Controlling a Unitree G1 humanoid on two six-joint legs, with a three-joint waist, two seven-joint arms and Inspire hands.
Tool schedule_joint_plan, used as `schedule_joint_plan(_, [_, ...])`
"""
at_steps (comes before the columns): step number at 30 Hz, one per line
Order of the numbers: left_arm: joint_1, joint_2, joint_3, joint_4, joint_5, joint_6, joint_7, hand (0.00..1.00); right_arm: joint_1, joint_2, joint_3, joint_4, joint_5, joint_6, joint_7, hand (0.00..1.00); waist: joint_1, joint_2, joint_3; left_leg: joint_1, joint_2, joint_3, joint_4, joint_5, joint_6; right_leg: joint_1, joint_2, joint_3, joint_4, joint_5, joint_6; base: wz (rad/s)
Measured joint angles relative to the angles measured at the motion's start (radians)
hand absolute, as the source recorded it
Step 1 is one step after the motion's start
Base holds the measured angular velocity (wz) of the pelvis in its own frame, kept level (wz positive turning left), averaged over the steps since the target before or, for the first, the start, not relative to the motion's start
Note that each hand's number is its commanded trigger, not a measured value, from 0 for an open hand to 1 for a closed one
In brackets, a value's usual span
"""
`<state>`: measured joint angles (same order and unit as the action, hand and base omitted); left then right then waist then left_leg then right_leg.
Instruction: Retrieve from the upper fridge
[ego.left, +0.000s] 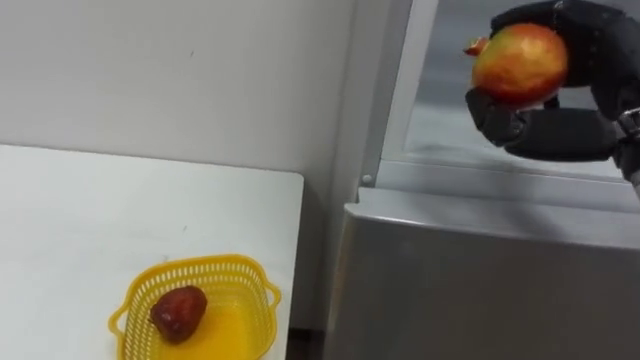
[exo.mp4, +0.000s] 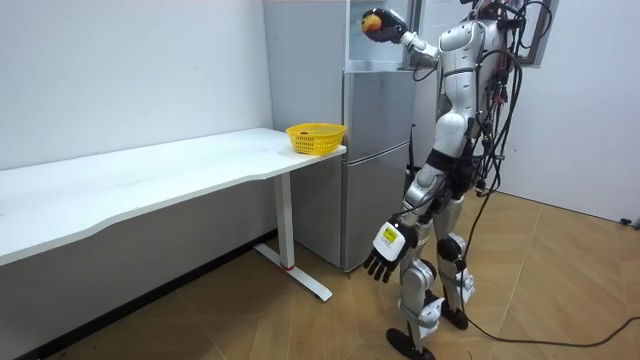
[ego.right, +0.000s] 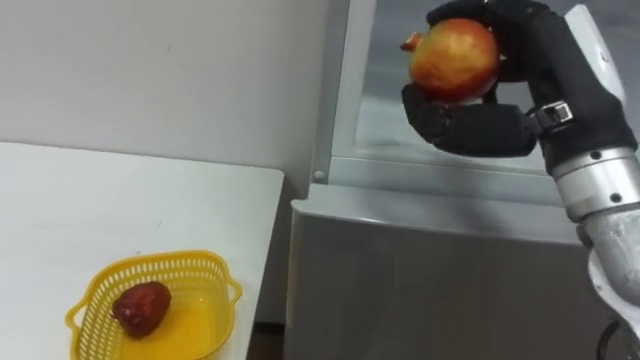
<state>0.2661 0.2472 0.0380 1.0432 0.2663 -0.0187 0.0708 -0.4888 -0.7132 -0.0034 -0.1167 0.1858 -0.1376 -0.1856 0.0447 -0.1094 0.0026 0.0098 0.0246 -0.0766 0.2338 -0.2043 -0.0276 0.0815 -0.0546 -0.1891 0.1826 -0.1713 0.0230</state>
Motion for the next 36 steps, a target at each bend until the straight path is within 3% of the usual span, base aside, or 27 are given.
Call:
schedule_joint_plan(9, [0.021,-0.005,0.001,0.017,0.0,-0.017,0.005,0.0,0.056,0.004,-0.14,-0.212,-0.039,-0.07,-0.07,1.0,-0.034,0.013,0.0082,0.029,0.003,0.019,-0.015,0.0,0.0,0.021,0.0,0.0,0.0,0.0,0.0,-0.06])
schedule_joint_plan(18, [0.014,-0.005,0.001,0.02,0.0,-0.036,0.002,0.0,0.09,0.005,-0.146,-0.354,-0.04,-0.114,-0.082,1.0,-0.038,0.022,0.0059,0.03,0.004,0.024,-0.013,0.0,0.0,0.015,0.004,0.029,0.003,0.0,-0.001,-0.05])
schedule_joint_plan(25, [0.01,-0.005,0.007,0.043,0.001,-0.037,-0.015,0.0,0.103,0.034,-0.134,-0.445,-0.13,-0.112,-0.005,1.0,-0.039,-0.005,-0.0001,0.037,0.002,0.021,-0.021,0.0,0.0,0.025,0.005,0.036,-0.008,0.0,-0.001,0.01])
schedule_joint_plan(29, [-0.004,-0.005,0.004,0.043,0.001,-0.033,-0.036,0.0,0.103,0.07,-0.081,-0.451,-0.197,-0.096,0.034,1.0,-0.012,-0.031,0.0014,0.036,0.002,0.018,-0.021,0.0,0.0,0.024,0.006,0.036,-0.008,0.0,-0.001,0.01])
schedule_joint_plan(36, [-0.036,0.001,-0.001,0.067,0.002,-0.033,-0.066,0.0,0.093,0.092,0.015,-0.467,-0.235,-0.086,0.134,1.0,0.044,-0.036,0.0021,0.027,0.001,0.001,-0.016,0.0,0.0,0.017,0.005,0.018,-0.008,0.0,-0.001,0.06])
